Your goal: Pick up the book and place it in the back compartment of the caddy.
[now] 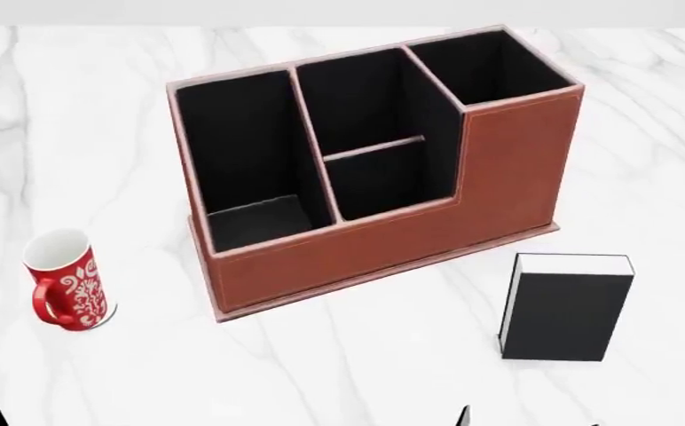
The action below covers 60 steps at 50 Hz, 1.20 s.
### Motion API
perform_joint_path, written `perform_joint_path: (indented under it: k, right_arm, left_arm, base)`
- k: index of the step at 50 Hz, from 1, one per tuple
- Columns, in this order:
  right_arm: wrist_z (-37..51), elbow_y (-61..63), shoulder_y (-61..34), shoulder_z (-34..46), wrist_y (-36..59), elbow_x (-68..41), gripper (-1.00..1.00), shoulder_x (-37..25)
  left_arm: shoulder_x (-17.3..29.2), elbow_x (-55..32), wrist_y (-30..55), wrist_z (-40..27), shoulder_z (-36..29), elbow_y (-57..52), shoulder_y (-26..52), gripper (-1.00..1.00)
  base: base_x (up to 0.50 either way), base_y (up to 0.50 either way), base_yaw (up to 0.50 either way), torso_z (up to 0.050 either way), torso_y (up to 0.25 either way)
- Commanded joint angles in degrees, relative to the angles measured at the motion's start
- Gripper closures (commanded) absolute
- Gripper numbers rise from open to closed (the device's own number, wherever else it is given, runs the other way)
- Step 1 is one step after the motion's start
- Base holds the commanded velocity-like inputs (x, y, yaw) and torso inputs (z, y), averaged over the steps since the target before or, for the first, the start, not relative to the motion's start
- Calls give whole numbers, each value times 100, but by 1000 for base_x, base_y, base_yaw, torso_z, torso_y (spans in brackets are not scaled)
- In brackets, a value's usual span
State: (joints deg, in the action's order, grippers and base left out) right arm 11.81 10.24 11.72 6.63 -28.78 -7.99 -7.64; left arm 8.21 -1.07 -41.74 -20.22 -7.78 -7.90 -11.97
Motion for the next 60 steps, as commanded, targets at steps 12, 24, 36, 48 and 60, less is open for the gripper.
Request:
perform_joint_path:
  k: [12, 24, 36, 48, 60]
  right_arm:
    - [147, 29, -31, 27, -10, -163, -100, -125]
    - [187, 9, -69, 56, 9, -239, -100, -178]
    - [242, 8, -74, 78, -21, -269, -100, -224]
    - [283, 8, -81, 113, -32, -300, -100, -269]
    - [333, 6, -88, 136, -53, -321, -100, -305]
  left_arm:
    - [116, -90, 110, -77, -113, 23, 61, -100]
    - [165, -164, 169, -109, -170, 48, 112, -100]
    - [204, -181, 172, -174, -187, 29, 110, -100]
    - [237, -200, 174, -226, -214, 47, 128, -100]
    - [278, -211, 169, -268, -247, 23, 117, -100]
  base:
    - [0, -143, 0, 0, 0]
    - [0, -143, 0, 0, 0]
    - [0, -144, 0, 0, 0]
    - [0, -142, 0, 0, 0]
    - [0, -142, 0, 0, 0]
